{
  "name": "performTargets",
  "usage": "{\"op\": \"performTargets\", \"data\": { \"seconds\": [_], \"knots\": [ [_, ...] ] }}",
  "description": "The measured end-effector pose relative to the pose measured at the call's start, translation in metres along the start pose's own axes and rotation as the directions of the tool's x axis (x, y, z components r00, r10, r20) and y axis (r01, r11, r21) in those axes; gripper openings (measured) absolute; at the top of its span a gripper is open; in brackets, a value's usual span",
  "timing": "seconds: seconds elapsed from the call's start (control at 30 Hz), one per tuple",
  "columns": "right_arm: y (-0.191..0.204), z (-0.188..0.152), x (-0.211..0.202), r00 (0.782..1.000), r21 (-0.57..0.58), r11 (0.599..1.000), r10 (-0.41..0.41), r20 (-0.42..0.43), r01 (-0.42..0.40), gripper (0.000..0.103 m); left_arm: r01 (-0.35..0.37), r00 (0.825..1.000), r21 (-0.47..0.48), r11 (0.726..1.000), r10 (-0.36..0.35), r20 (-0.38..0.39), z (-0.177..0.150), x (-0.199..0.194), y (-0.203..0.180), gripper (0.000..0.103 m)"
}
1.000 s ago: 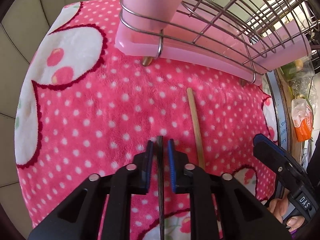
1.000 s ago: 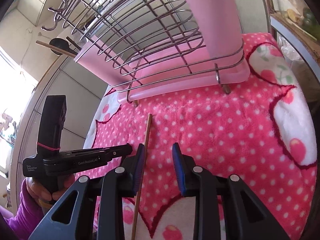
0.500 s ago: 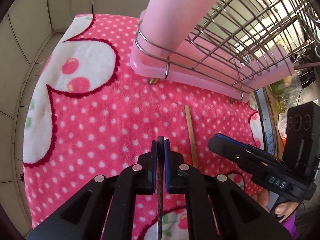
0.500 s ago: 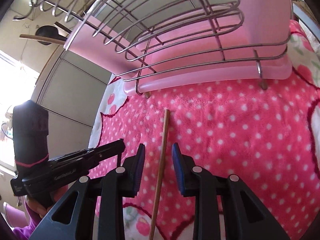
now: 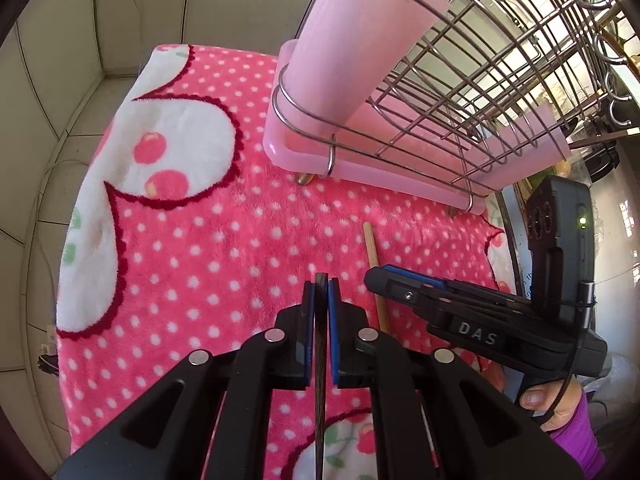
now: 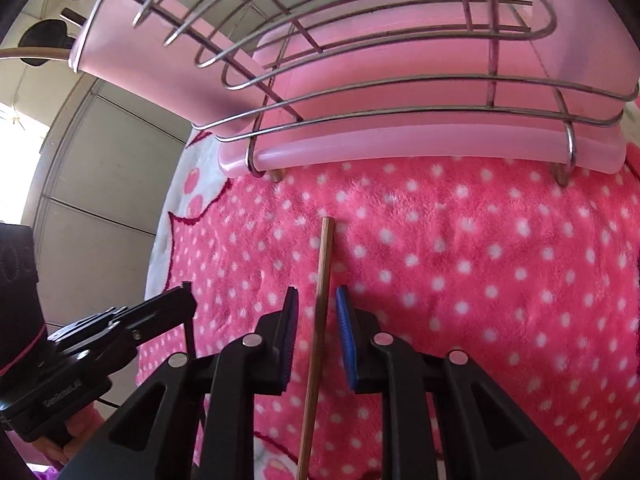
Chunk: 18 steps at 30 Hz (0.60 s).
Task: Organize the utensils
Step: 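Close the left tool on a dark chopstick while the right tool grasps a wooden chopstick, then lift both chopsticks up toward the pink cup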
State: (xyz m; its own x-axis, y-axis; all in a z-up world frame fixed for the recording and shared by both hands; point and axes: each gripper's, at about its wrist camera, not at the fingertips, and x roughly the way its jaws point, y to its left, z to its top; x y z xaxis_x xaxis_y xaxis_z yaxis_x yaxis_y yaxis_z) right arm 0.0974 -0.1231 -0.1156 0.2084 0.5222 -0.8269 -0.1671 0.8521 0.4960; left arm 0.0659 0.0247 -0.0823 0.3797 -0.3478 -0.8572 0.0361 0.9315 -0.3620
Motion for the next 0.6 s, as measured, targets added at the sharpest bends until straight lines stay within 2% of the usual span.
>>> {"op": "performTargets", "data": {
  "seconds": [0.1,0.3,0.6],
  "knots": [
    [0.0,-0.002,0.005,1.0,-0.005,1.0,-0.013,0.0,0.013,0.007,0.001,1.0,-0.001,1.0,-0.001,0.007,-0.001,-0.008,0.003,0.006],
    [-0.001,-0.01,-0.007,0.999,0.001,1.0,0.004,0.035,-0.004,0.007,0.003,1.0,0.001,1.0,-0.003,0.03,-0.002,-0.022,0.003,0.006],
    [-0.002,-0.027,-0.055,0.984,-0.018,1.0,0.026,0.177,-0.024,0.007,0.011,0.996,0.015,1.0,-0.012,0.086,-0.008,-0.047,-0.004,0.006]
  ]
}}
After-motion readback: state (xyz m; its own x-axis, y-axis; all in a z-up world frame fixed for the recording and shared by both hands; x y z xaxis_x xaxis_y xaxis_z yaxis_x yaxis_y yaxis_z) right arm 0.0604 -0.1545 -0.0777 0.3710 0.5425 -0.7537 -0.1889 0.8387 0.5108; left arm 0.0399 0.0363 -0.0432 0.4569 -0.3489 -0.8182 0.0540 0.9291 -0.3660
